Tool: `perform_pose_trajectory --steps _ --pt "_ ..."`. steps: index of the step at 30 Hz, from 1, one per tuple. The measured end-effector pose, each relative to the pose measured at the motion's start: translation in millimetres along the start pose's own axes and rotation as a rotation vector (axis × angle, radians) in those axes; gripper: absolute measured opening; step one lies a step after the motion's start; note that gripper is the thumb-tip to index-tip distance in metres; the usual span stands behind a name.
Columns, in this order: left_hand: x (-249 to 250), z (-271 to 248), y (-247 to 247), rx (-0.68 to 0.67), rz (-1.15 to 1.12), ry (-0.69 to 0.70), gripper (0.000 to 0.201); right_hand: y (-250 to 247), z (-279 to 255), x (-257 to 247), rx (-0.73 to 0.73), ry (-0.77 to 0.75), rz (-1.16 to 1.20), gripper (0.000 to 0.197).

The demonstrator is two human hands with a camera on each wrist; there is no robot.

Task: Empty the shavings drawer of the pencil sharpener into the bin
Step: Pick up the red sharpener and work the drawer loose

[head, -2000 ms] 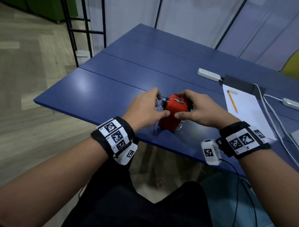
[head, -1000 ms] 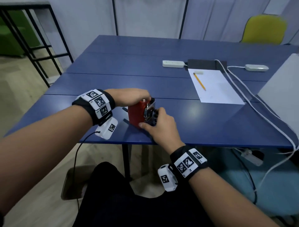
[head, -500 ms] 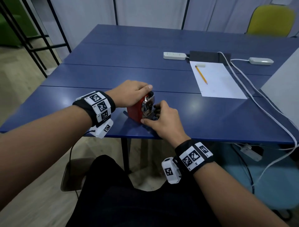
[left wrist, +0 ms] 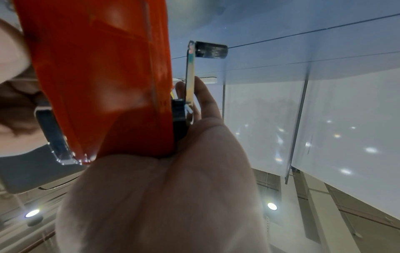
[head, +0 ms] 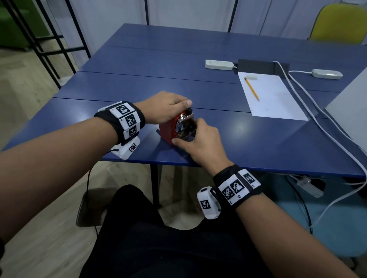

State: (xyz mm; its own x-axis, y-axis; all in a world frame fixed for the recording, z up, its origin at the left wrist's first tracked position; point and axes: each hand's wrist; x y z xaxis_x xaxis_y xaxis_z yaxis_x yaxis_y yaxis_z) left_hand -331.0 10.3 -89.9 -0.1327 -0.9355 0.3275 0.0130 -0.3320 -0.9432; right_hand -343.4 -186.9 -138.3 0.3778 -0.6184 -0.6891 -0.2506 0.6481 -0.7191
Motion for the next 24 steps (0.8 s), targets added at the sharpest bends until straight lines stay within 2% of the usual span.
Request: perform_pose_trajectory --steps 9,14,17,19,21,24 --pt "0 -1 0 0.002 0.0 -0.006 0.055 -3 -12 8 0.043 0.006 -0.004 0.065" --pt "2 -1 1 0.011 0.002 -0.029 0.054 -5 -19 14 0.043 0.027 0.016 0.072" --pt "5 -6 -1 0.012 -0.013 0.023 0.068 -6 -18 13 0.013 0.032 0.025 0.089" --pt "6 -14 -1 0.025 -0.067 0.054 0.062 -7 -18 9 -0.005 0.023 0.031 0.102" --pt "7 -22 3 0.074 -0.058 0.097 0.057 -8 -18 6 0.002 -0.008 0.019 0.096" --pt "8 -28 11 0.134 0.055 0.126 0.061 -4 -17 3 0.018 -0.051 -0.025 0.073"
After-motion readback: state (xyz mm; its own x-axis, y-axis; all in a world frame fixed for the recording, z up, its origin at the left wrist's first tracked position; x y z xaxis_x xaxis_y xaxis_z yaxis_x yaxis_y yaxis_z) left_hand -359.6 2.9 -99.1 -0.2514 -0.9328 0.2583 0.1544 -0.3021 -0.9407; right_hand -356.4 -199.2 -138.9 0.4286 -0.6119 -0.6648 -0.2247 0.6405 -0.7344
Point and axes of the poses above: each hand's wrist, its own z-axis towards the middle knuckle, its own y-axis out of the palm, x = y × z, and after that the axes turned 4 degrees about z, right-handed
